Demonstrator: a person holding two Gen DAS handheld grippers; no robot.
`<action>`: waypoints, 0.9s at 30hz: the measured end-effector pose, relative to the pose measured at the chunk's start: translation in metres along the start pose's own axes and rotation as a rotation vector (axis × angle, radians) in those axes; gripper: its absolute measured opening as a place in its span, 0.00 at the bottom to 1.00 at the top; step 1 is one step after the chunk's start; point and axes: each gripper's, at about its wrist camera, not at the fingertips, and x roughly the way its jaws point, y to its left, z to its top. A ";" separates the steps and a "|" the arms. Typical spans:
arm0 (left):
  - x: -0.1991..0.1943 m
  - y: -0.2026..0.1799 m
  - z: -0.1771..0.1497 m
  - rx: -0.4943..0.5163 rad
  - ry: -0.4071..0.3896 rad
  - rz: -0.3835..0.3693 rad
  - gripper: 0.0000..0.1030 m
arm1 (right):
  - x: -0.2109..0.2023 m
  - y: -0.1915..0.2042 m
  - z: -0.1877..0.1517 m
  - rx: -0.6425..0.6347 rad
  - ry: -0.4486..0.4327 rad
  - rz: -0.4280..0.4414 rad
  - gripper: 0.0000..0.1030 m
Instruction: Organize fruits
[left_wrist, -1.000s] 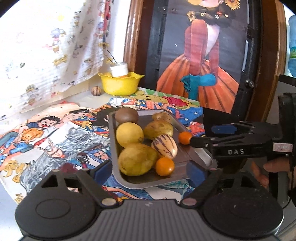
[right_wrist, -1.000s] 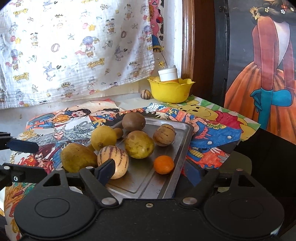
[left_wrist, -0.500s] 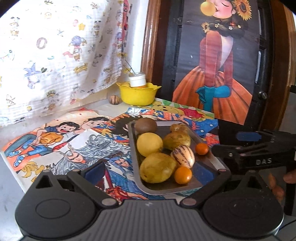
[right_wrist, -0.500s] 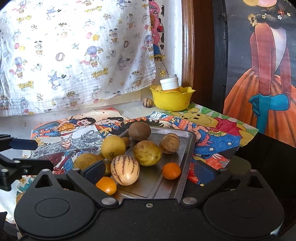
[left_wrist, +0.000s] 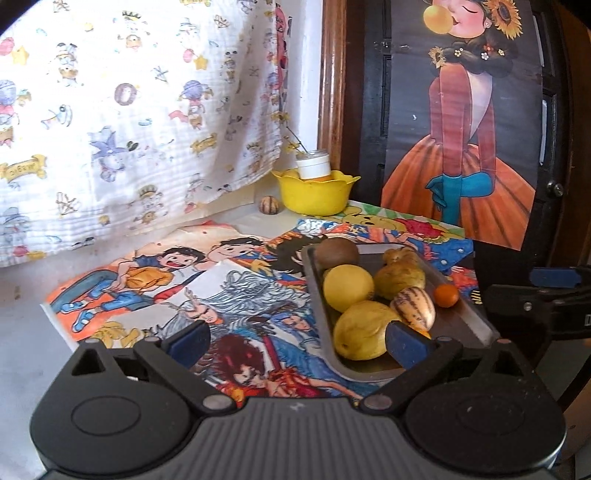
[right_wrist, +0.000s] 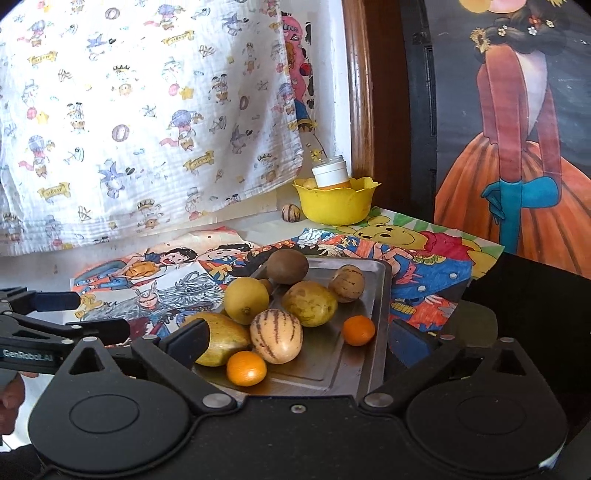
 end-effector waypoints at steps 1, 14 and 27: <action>-0.001 0.002 -0.001 0.001 0.000 0.004 1.00 | -0.002 0.003 -0.002 0.003 -0.003 -0.009 0.99; -0.018 0.034 -0.025 -0.023 0.007 0.049 1.00 | -0.025 0.039 -0.020 0.032 0.020 -0.058 0.99; -0.053 0.050 -0.037 -0.030 -0.032 0.063 1.00 | -0.054 0.081 -0.035 0.023 -0.036 -0.069 0.99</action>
